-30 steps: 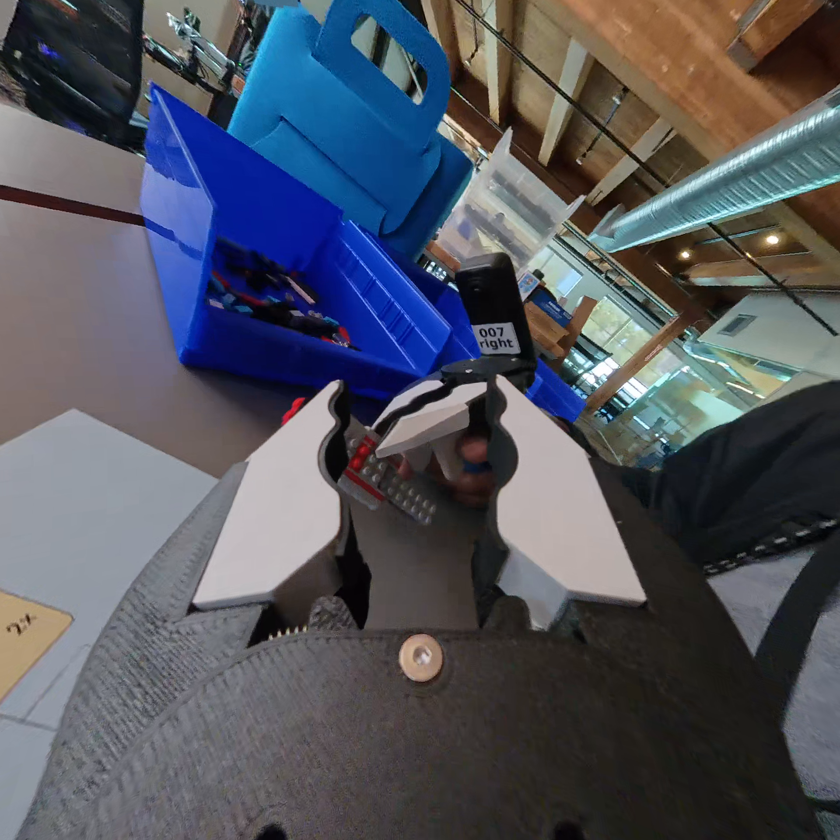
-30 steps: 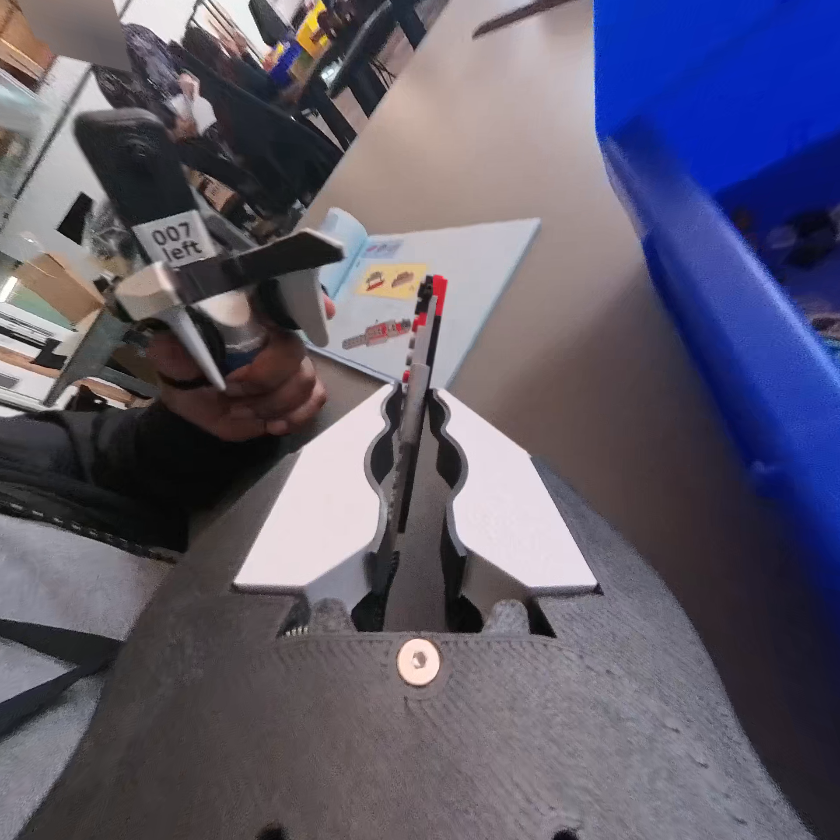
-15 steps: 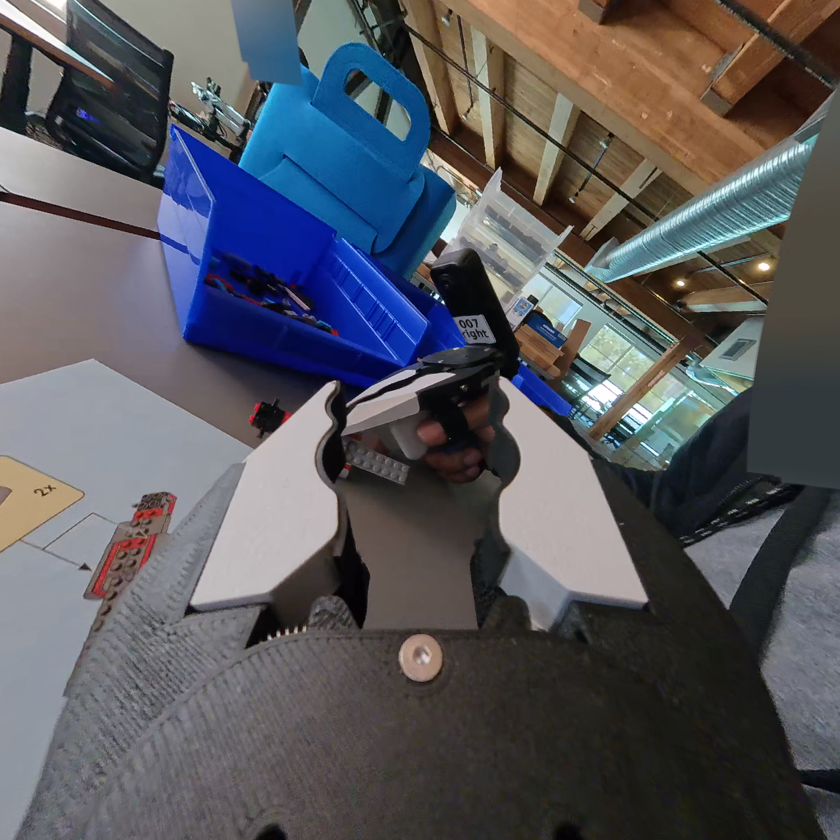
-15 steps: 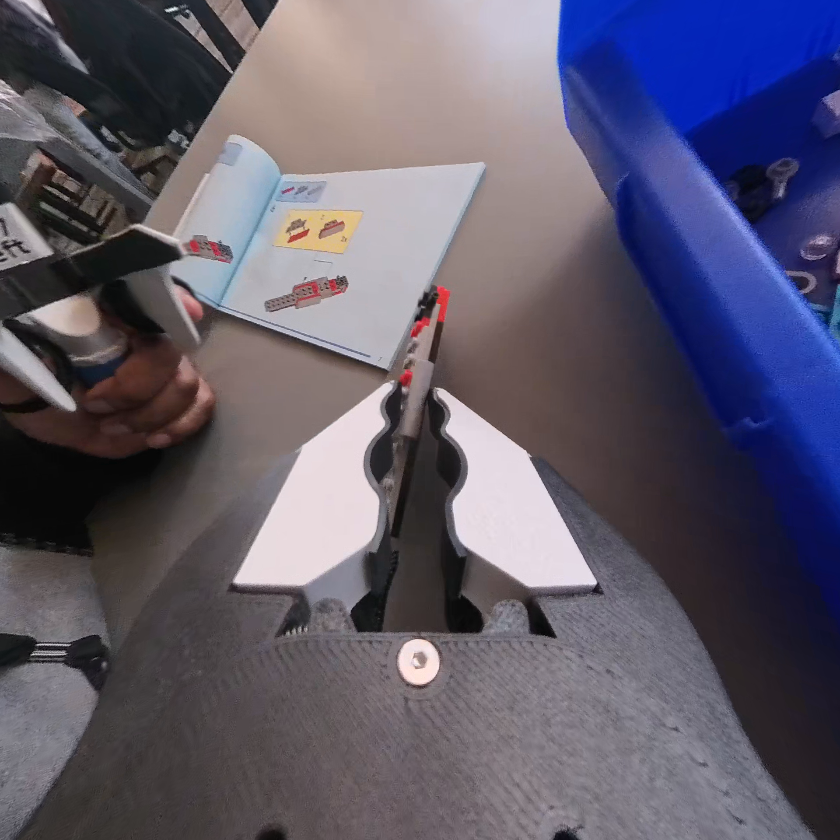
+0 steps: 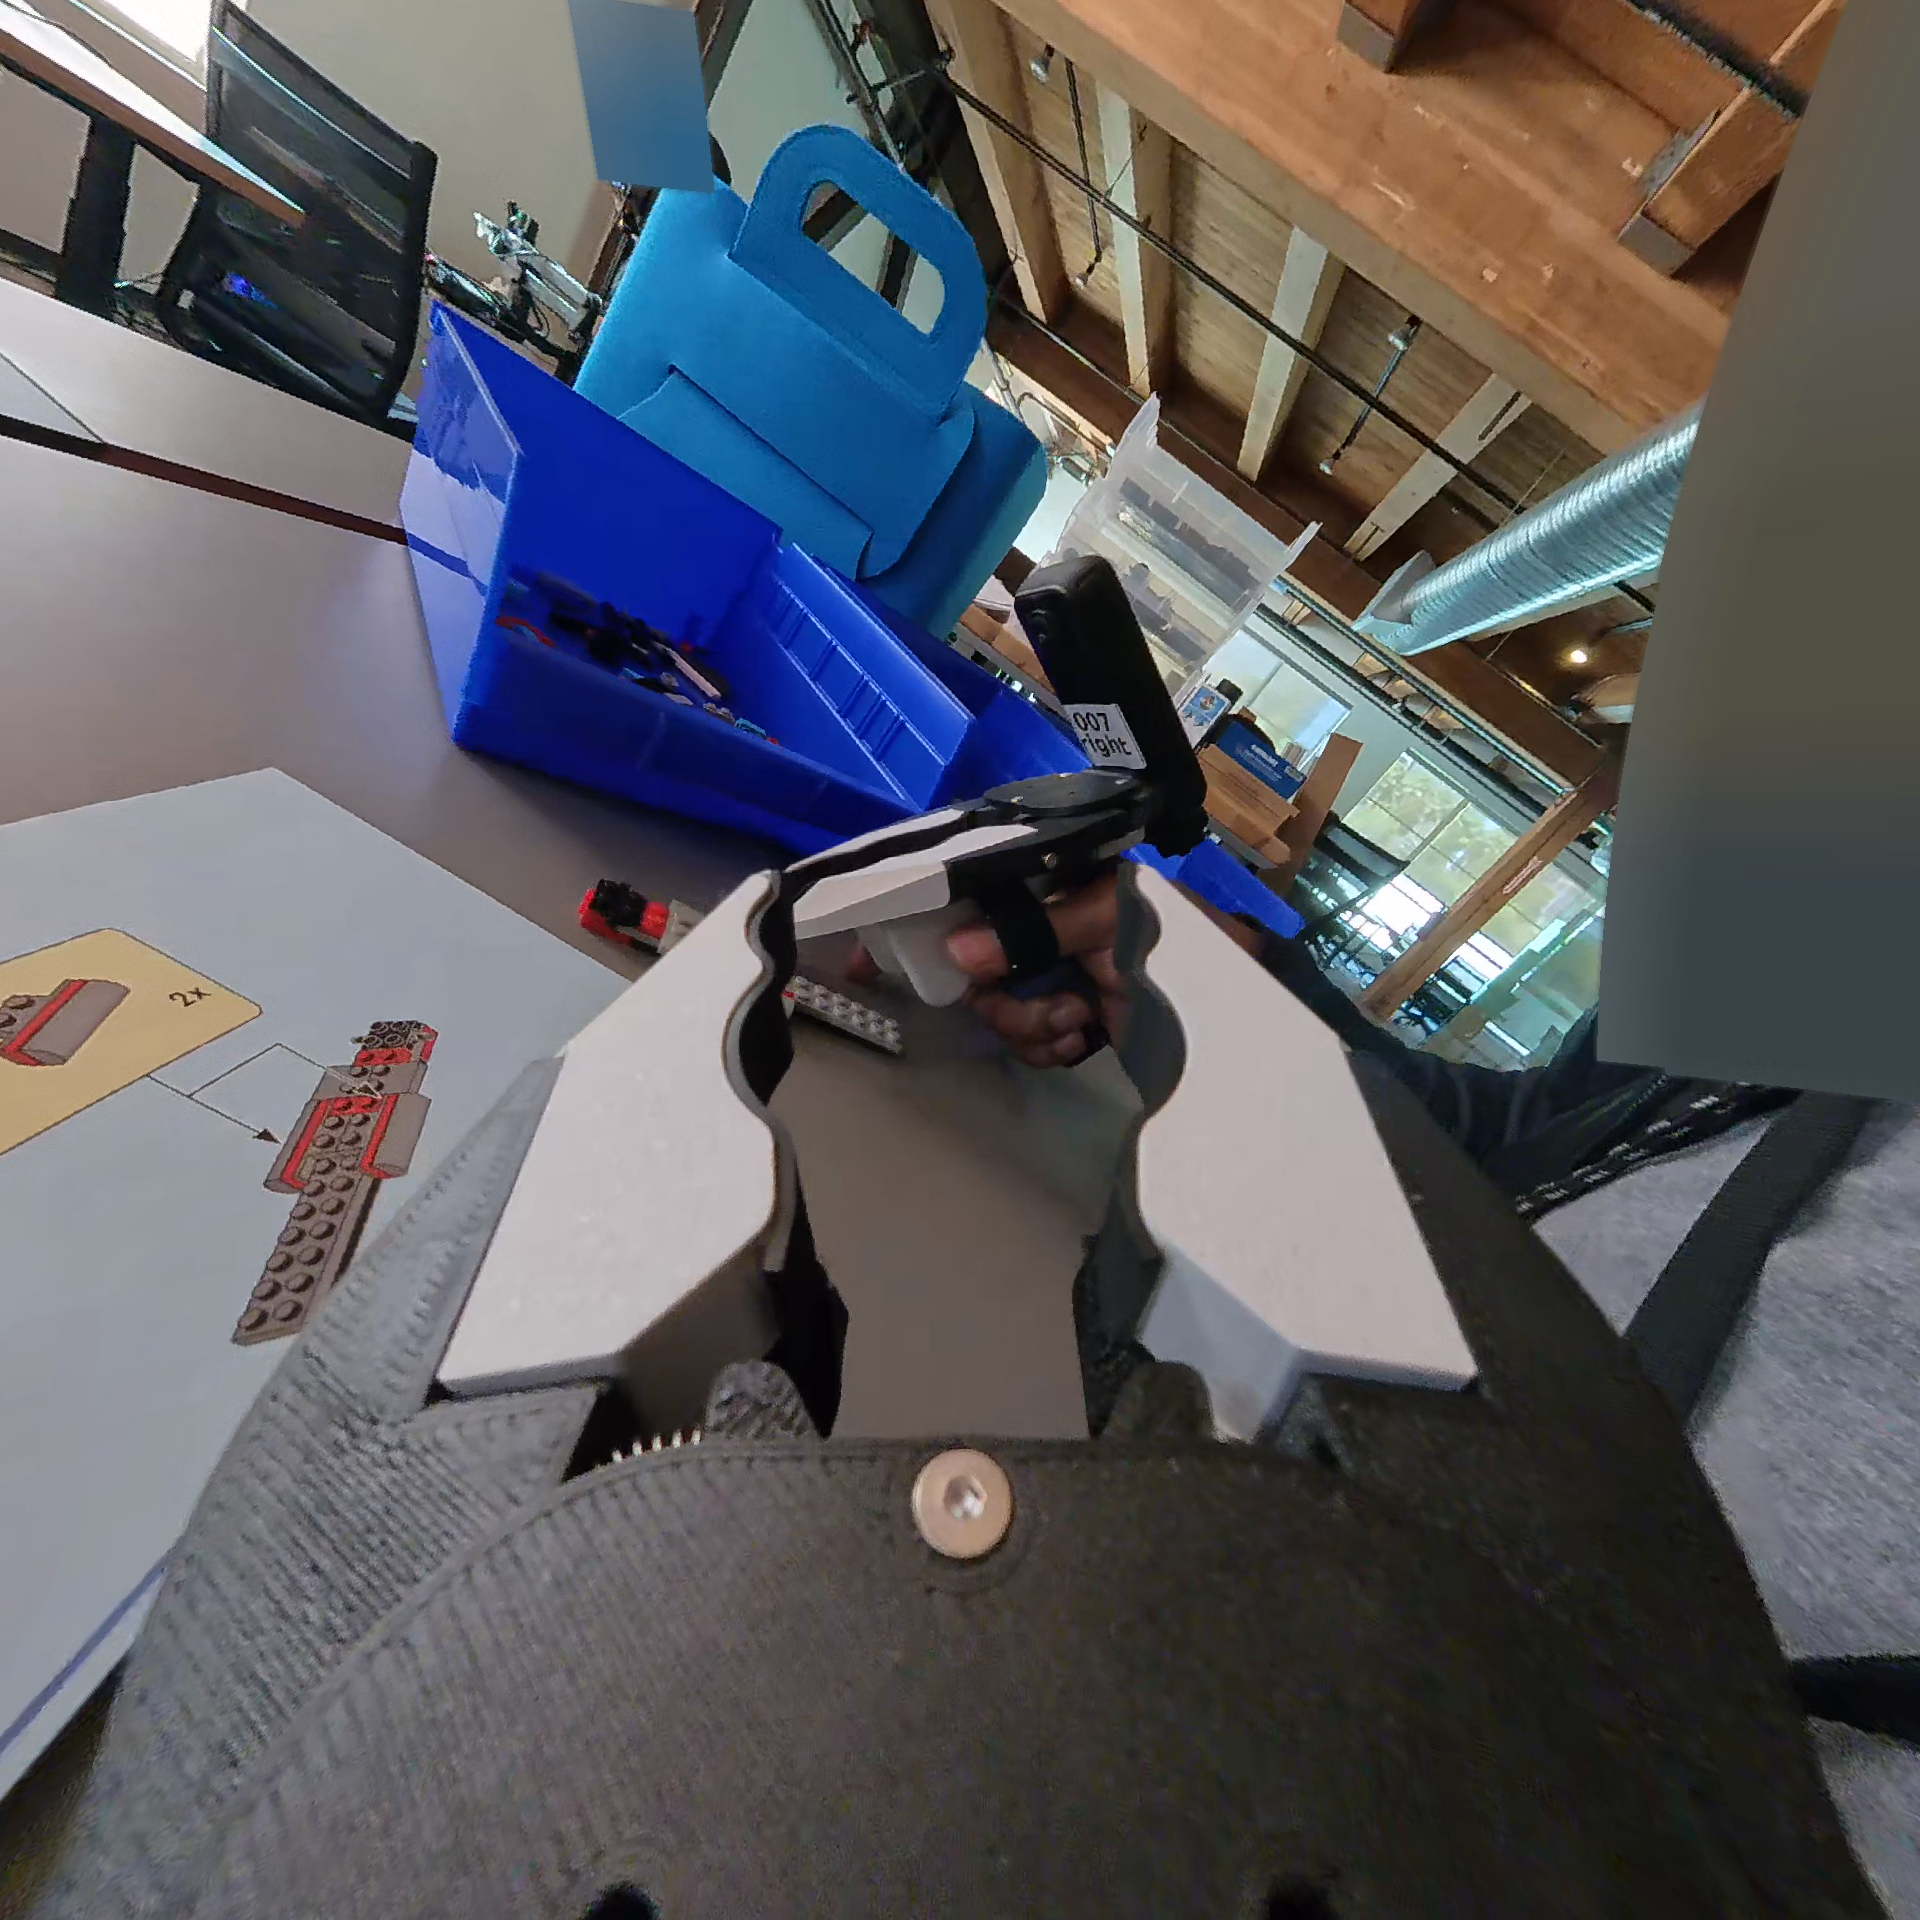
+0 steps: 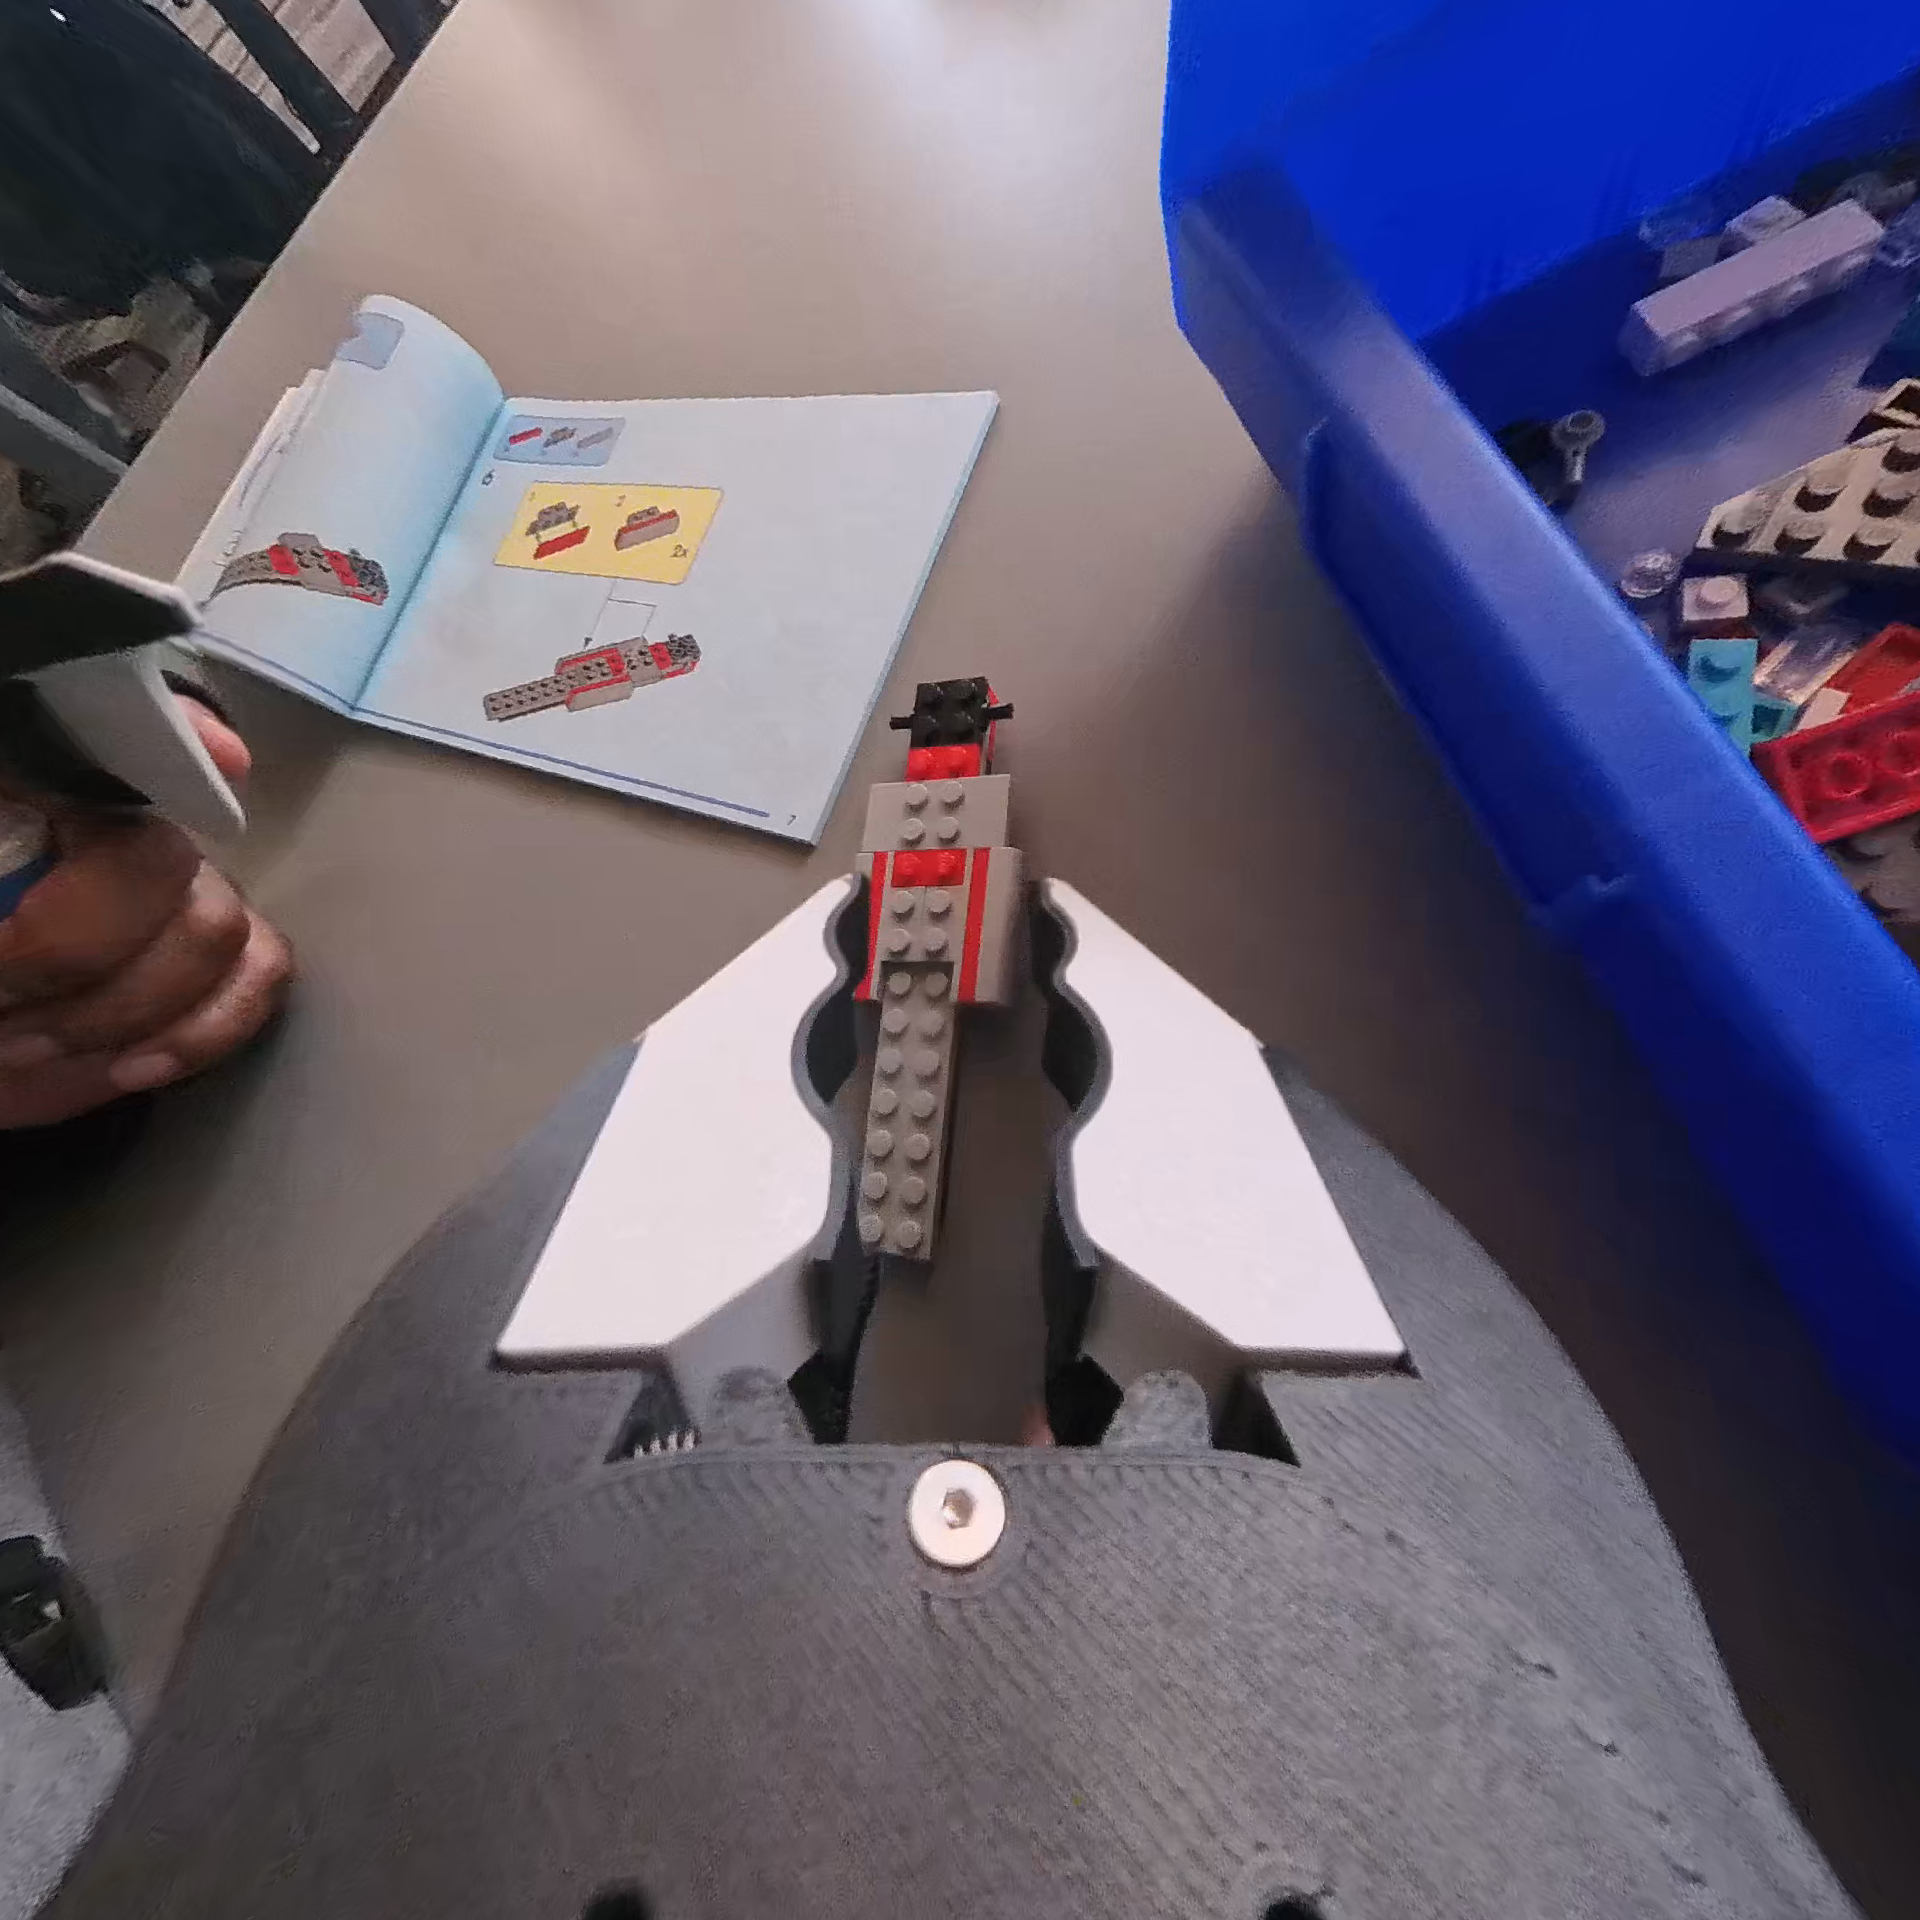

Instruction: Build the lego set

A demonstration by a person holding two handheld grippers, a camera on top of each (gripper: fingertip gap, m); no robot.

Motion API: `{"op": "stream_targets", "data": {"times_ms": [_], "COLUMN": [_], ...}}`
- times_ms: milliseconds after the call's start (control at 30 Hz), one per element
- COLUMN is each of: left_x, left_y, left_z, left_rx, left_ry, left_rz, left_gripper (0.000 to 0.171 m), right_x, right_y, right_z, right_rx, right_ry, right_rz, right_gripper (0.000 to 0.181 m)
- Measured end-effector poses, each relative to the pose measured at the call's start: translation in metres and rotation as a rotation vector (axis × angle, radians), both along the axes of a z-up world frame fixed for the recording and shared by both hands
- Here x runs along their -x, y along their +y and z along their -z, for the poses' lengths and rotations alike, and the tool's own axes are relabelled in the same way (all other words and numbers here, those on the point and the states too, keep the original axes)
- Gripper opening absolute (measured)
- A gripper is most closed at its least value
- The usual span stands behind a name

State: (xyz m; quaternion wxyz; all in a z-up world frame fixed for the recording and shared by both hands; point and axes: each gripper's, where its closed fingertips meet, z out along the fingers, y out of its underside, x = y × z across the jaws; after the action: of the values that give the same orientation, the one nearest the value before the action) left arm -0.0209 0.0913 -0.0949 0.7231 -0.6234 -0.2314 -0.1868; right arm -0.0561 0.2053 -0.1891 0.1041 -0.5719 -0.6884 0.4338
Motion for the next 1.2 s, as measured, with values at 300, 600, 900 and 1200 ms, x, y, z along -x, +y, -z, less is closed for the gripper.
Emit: {"op": "stream_targets", "data": {"times_ms": [300, 600, 900, 1200], "left_x": [-0.005, -0.002, 0.002, 0.002], "left_y": [-0.005, -0.005, -0.009, -0.008], "left_z": [0.001, 0.001, 0.000, 0.001], "left_rx": [0.013, 0.010, -0.012, -0.007], "left_ry": [0.031, 0.001, -0.033, -0.042], "left_rz": [-0.025, -0.020, -0.020, -0.015], "left_gripper": [0.060, 0.059, 0.058, 0.058], "right_x": [-0.022, -0.047, -0.049, -0.053], "right_y": [0.011, -0.014, -0.033, -0.044], "right_z": [-0.007, 0.002, -0.001, 0.001], "right_rx": [0.029, 0.036, 0.028, 0.020], "right_ry": [0.001, -0.051, -0.027, -0.029], "right_rz": [-0.038, -0.157, -0.225, -0.243], "right_gripper": [0.039, 0.035, 0.034, 0.033]}}
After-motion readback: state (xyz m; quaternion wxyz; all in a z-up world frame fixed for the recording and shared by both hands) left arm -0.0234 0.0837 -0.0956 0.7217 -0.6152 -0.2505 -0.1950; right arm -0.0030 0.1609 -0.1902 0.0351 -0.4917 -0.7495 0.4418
